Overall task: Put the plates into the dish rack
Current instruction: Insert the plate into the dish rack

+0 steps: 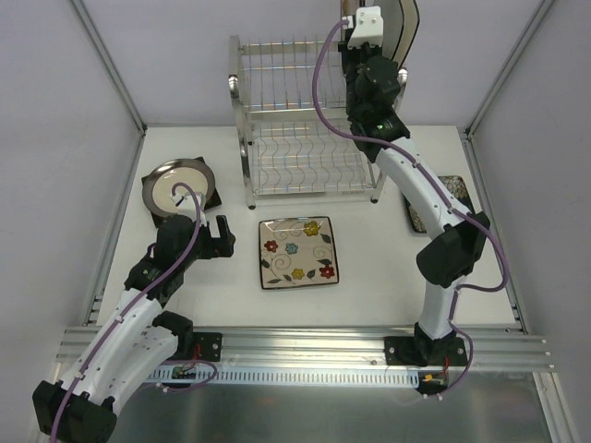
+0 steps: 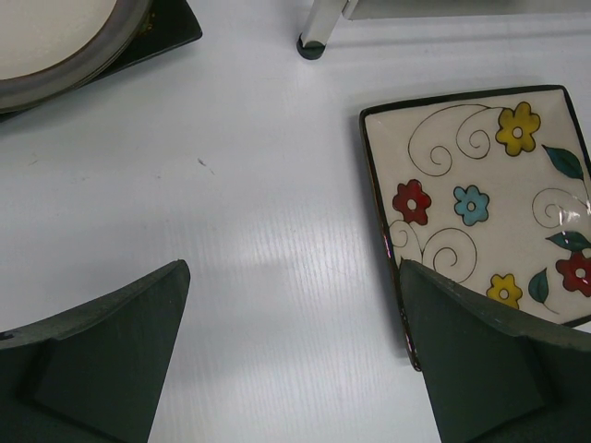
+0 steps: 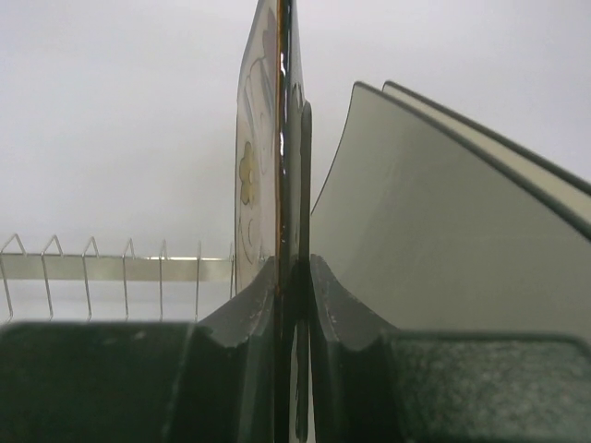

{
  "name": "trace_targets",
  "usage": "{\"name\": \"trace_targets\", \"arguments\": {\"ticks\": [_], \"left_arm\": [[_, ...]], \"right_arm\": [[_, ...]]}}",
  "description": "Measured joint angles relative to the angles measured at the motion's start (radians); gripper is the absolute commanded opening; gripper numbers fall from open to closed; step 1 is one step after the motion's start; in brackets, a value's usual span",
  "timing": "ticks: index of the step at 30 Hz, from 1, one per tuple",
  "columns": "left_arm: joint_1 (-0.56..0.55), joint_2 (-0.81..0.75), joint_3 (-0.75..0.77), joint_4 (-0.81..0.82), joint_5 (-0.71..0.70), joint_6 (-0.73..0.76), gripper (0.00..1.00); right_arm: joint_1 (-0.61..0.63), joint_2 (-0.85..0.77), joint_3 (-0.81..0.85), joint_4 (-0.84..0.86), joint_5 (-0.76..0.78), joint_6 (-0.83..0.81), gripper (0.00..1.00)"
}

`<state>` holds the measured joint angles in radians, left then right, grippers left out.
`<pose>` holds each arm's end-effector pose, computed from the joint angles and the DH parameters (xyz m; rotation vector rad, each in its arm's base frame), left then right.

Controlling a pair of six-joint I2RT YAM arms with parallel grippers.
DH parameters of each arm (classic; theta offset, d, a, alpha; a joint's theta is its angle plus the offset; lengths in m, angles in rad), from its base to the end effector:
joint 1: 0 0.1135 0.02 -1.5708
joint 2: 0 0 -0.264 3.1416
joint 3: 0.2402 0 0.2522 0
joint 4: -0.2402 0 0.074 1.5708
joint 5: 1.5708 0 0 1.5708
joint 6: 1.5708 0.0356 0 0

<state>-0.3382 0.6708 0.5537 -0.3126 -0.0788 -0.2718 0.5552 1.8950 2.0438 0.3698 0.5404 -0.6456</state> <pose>0.1547 -0.0514 0.2630 0.0159 2.0127 -0.3121 0.3736 0.2102 0.5112 -0.1762 1.1253 -0.3645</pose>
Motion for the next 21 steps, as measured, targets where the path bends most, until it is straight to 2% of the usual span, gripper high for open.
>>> {"name": "trace_targets", "arguments": {"ticks": [9,21], "left_arm": [[0.000,0.000,0.000,0.000,0.000,0.000,0.99],[0.000,0.000,0.000,0.000,0.000,0.000,0.99]], "right_arm": [[0.000,0.062,0.107,0.025,-0.006,-0.034,0.01],[-0.023,0.116,0.123,0.076,-0.006,-0.039,0.01]]}}
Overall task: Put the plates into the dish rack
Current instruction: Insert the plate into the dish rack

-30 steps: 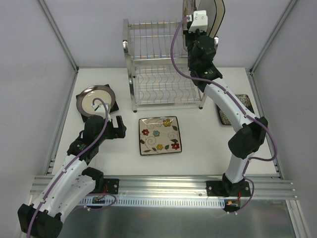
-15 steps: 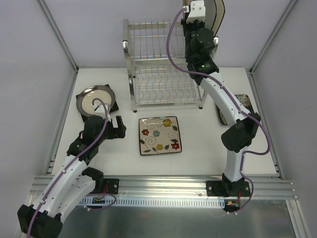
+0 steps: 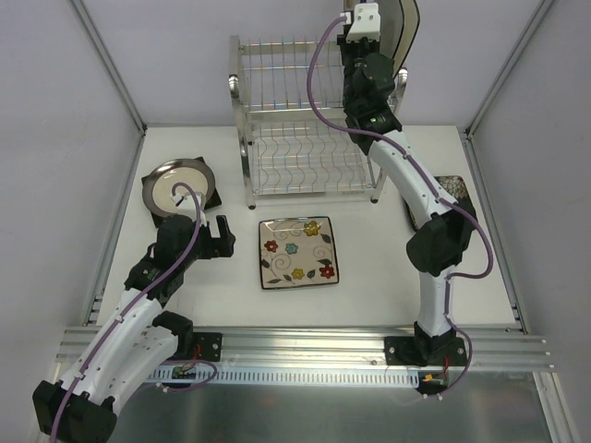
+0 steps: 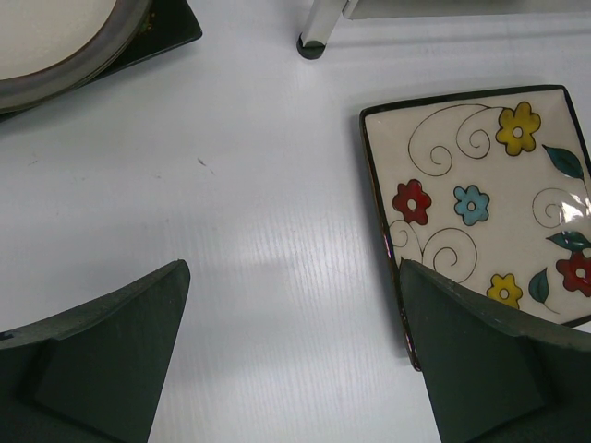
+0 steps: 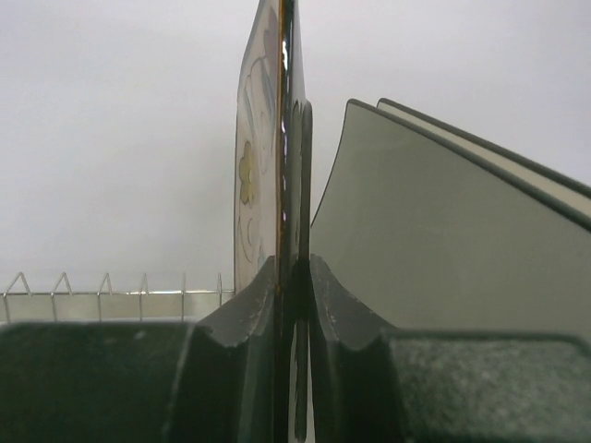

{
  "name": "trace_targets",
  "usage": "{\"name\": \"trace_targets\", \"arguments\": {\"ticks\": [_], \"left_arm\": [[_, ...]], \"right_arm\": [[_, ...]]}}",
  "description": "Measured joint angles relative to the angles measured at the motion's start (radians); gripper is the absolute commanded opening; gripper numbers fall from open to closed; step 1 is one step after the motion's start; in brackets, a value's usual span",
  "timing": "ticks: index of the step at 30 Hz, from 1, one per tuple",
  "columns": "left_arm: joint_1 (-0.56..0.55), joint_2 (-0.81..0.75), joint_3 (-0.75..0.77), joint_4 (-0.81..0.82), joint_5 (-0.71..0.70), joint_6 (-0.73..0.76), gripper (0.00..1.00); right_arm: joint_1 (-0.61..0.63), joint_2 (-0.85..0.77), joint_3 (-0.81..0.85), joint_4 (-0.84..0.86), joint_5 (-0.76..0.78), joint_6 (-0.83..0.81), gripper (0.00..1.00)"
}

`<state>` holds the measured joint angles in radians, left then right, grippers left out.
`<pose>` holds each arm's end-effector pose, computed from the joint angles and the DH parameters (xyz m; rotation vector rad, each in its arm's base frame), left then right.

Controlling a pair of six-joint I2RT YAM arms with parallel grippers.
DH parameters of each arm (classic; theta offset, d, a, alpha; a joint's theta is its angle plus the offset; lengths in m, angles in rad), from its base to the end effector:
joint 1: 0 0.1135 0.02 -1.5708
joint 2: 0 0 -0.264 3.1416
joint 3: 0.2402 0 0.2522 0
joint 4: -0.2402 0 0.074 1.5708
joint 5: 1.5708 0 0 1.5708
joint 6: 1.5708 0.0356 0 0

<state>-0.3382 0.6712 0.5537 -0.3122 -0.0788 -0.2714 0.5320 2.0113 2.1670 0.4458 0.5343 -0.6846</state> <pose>0.1548 -0.0515 0.2629 0.0163 2.0127 -0.3118 0.3983 0.2134 0.5088 -0.1376 1.0611 -0.3965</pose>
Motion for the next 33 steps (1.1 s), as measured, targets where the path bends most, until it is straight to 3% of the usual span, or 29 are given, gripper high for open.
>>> {"name": "trace_targets", "arguments": {"ticks": [9,18,33], "left_arm": [[0.000,0.003,0.000,0.000,0.000,0.000,0.99],[0.000,0.003,0.000,0.000,0.000,0.001,0.99],[0.000,-0.003,0.000,0.000,0.000,0.003,0.99]], "right_arm": [[-0.012,0.014,-0.024,0.048,-0.002,0.039,0.01],[-0.028,-0.080,-0.195,0.113,-0.029,0.124,0.01],[-0.031,-0.122,-0.204,0.014,-0.075,0.163,0.06]]}}
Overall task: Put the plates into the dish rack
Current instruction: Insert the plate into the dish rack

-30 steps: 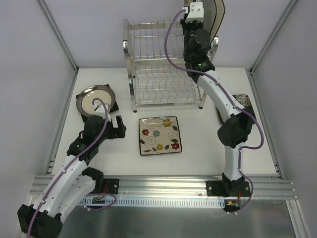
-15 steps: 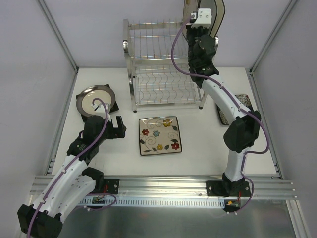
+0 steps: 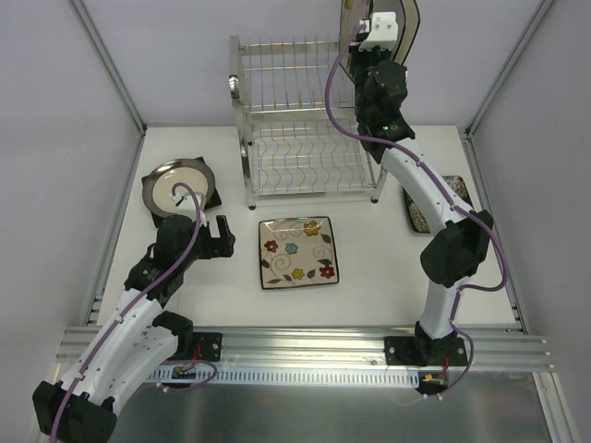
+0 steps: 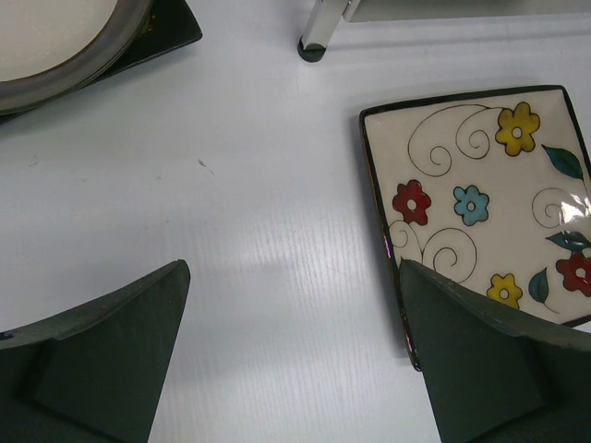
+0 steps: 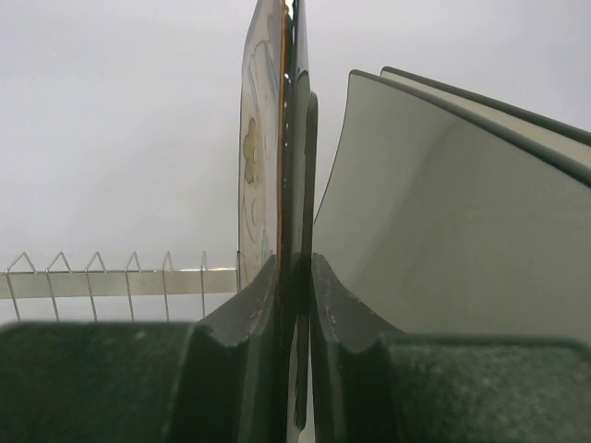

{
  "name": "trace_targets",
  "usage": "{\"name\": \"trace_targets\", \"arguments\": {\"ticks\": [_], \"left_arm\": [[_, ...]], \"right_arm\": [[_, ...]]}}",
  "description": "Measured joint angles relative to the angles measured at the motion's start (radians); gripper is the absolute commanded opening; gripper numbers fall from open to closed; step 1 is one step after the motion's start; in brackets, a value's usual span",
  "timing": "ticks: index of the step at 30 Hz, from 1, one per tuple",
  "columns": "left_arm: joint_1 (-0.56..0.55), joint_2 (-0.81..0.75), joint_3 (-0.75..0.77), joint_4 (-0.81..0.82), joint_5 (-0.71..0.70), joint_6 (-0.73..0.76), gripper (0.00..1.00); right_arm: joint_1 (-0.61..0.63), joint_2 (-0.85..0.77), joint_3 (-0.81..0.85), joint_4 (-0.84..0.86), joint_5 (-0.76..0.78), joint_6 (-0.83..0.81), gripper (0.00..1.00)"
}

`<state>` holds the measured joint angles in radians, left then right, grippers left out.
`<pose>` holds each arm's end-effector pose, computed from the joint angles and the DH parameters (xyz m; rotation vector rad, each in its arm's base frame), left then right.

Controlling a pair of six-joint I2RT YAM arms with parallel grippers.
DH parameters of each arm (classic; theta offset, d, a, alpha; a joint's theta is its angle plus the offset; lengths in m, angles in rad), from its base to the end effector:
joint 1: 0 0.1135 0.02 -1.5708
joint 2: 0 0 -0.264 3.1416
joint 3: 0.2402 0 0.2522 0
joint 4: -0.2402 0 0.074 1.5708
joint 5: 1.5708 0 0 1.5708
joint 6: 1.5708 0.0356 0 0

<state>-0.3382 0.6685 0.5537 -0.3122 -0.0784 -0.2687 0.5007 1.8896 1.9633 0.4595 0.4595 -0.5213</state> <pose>0.1544 -0.0514 0.2633 0.0191 2.0099 -0.3113 0.3882 0.1944 0.4959 -0.1343 1.0930 -0.2567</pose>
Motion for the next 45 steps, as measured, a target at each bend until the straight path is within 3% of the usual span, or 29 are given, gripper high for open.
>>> {"name": "trace_targets", "arguments": {"ticks": [12,19,31,39,45], "left_arm": [[0.000,-0.002,0.000,0.000,0.000,0.000,0.99],[0.000,-0.002,0.000,0.000,0.000,0.001,0.99],[0.000,-0.003,0.000,0.000,0.001,0.001,0.99],[0.000,-0.005,0.000,0.000,0.007,0.001,0.99],[0.000,-0.009,0.000,0.000,0.013,0.001,0.99]], "right_arm": [[0.001,0.000,0.006,-0.039,-0.011,0.017,0.23],[0.010,0.002,-0.014,-0.164,-0.034,0.055,0.26],[0.011,-0.006,-0.017,-0.198,-0.043,0.086,0.26],[0.013,-0.015,-0.017,-0.295,-0.044,0.129,0.41],[0.013,-0.019,-0.014,-0.316,-0.040,0.145,0.47]]}}
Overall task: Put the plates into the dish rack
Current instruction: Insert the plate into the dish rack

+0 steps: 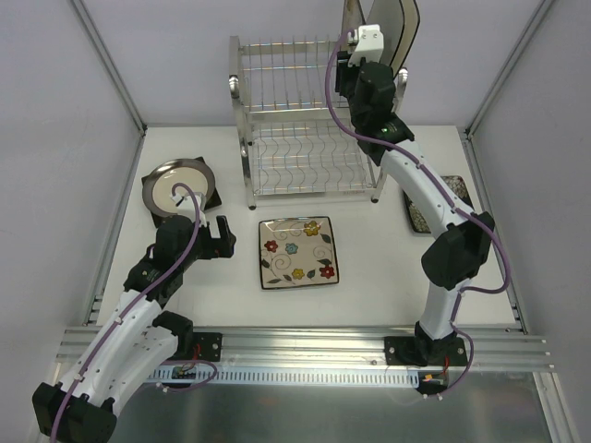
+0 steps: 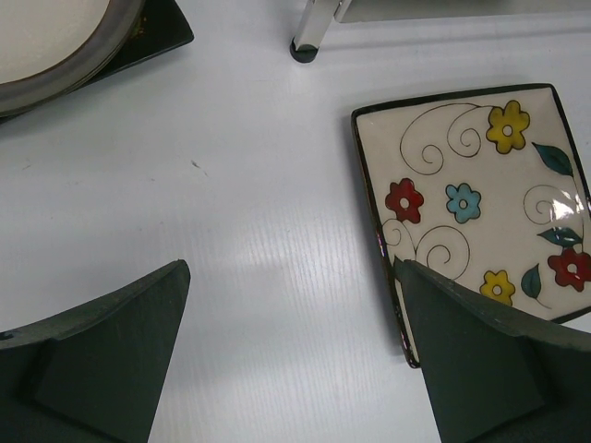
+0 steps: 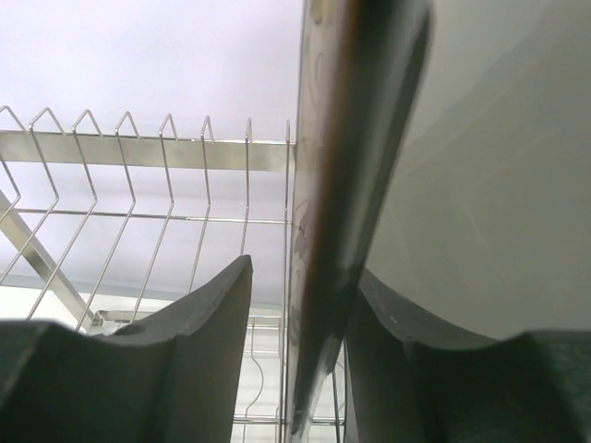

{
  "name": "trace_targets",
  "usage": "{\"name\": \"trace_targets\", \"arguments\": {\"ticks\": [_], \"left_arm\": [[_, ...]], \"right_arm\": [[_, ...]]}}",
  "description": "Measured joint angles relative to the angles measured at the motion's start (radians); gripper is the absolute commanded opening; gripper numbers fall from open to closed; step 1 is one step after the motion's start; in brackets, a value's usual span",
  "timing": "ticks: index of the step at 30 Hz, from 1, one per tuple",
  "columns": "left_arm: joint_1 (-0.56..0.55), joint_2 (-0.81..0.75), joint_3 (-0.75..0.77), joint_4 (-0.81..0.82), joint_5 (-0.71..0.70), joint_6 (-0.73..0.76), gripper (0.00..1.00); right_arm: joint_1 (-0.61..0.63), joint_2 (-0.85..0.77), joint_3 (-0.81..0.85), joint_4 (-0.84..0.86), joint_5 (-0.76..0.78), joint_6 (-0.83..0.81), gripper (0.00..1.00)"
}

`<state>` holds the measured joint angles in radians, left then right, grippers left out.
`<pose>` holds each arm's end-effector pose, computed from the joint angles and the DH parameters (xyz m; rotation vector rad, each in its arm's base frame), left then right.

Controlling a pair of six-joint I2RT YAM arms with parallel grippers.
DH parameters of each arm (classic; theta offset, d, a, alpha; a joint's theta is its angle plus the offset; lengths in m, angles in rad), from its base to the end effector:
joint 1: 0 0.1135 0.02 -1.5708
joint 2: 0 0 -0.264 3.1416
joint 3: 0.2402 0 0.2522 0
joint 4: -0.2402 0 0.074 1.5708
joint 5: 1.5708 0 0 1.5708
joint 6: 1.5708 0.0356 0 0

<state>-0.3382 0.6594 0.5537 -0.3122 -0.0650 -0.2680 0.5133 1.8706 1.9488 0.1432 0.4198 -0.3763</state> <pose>0.1530 -0.0514 0.2646 0.0280 2.0023 -0.3264 0.3916 0.2041 0.4681 -0.2515 1.3476 -0.1682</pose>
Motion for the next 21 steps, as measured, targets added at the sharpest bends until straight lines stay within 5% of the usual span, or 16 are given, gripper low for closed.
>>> {"name": "trace_targets", "arguments": {"ticks": [21], "left_arm": [[0.000,-0.023,0.000,0.000,0.004,0.000,0.99]], "right_arm": [[0.009,-0.087,-0.002,-0.072,-0.004,0.019,0.65]]}}
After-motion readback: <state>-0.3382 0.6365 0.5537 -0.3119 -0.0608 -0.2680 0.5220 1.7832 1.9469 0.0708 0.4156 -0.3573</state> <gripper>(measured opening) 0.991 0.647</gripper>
